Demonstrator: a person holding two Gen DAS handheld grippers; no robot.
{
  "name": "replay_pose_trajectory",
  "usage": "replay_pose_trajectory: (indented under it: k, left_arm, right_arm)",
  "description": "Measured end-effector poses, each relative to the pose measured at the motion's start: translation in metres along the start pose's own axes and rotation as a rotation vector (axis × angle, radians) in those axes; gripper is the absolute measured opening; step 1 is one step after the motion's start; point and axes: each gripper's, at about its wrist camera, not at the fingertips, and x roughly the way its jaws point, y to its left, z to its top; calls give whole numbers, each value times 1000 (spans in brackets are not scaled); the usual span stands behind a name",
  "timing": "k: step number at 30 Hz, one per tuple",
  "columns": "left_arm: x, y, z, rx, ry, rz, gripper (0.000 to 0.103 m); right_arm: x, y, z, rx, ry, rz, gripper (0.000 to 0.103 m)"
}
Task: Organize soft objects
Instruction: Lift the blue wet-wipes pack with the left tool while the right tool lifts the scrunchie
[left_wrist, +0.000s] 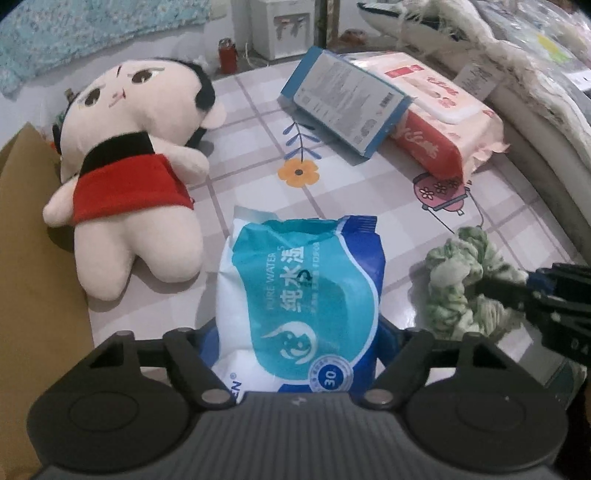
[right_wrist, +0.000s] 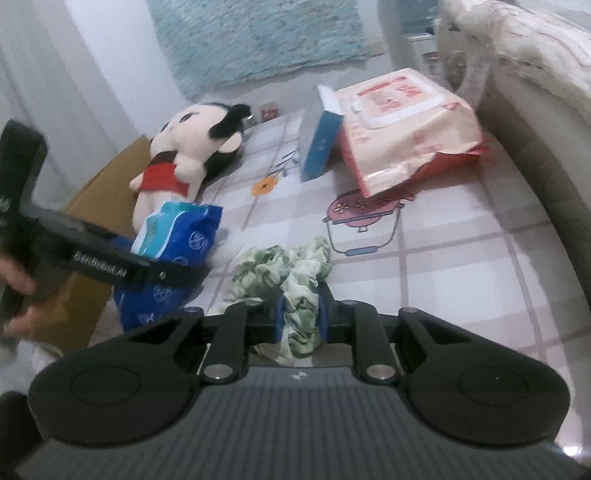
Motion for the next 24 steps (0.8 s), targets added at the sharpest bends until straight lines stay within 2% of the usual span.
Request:
replay_pose_trajectory:
  k: [4, 8, 15, 24]
  left_arm:
    - [-8, -8, -6, 64, 5, 41, 73]
    - [-24, -12, -12, 80, -14, 52, 73]
    - [-75, -11, -15, 30, -119, 44, 73]
    - [-147, 7, -29, -41, -278, 17, 73]
  right_arm:
    - [-5, -1, -3, 36, -34, 1, 13]
    - [-16, -2, 4, 40, -74, 4, 13]
    - [-39, -3, 1, 81, -105, 12, 13]
    - [-71, 29, 17, 66, -155, 63, 13]
